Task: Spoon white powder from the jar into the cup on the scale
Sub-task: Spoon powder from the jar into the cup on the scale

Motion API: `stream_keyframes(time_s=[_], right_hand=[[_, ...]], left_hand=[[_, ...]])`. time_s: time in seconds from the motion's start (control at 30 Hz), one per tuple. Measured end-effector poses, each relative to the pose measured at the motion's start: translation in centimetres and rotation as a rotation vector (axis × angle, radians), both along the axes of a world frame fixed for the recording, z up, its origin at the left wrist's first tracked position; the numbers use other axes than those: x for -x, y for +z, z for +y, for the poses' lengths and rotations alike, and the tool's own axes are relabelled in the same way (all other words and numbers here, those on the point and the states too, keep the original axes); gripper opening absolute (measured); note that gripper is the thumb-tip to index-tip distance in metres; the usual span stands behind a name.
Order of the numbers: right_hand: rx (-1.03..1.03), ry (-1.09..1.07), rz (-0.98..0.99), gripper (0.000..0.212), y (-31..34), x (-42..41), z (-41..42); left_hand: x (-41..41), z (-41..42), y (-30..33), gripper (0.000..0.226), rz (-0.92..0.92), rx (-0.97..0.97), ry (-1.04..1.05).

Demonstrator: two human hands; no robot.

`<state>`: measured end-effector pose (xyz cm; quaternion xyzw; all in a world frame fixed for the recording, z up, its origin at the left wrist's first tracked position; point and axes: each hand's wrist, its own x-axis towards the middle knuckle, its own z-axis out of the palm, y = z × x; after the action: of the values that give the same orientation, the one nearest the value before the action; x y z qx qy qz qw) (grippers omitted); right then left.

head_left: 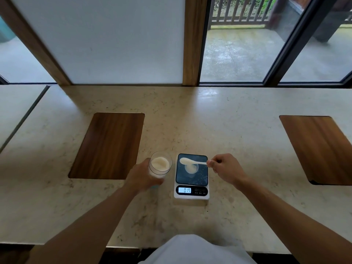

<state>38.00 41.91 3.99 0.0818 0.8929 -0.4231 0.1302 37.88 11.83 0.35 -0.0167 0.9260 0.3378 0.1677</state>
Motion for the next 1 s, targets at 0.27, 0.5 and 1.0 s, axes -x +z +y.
stream_keyframes(time_s=[0.27,0.5,1.0], right_hand=[[-0.048,-0.053,-0.049,0.026,-2.4,-0.2,0.6],[-0.107,-0.088,-0.057,0.025,-3.5,-0.1,0.6],[-0.218,-0.037,0.014,0.023,-4.2,0.5,0.1]], left_hand=[[0.2,-0.6,0.3,0.080,0.009,0.021,0.014],[0.3,-0.5,0.2,0.078,0.016,0.037,0.012],[0.4,-0.7,-0.3,0.080,0.025,0.032,-0.013]])
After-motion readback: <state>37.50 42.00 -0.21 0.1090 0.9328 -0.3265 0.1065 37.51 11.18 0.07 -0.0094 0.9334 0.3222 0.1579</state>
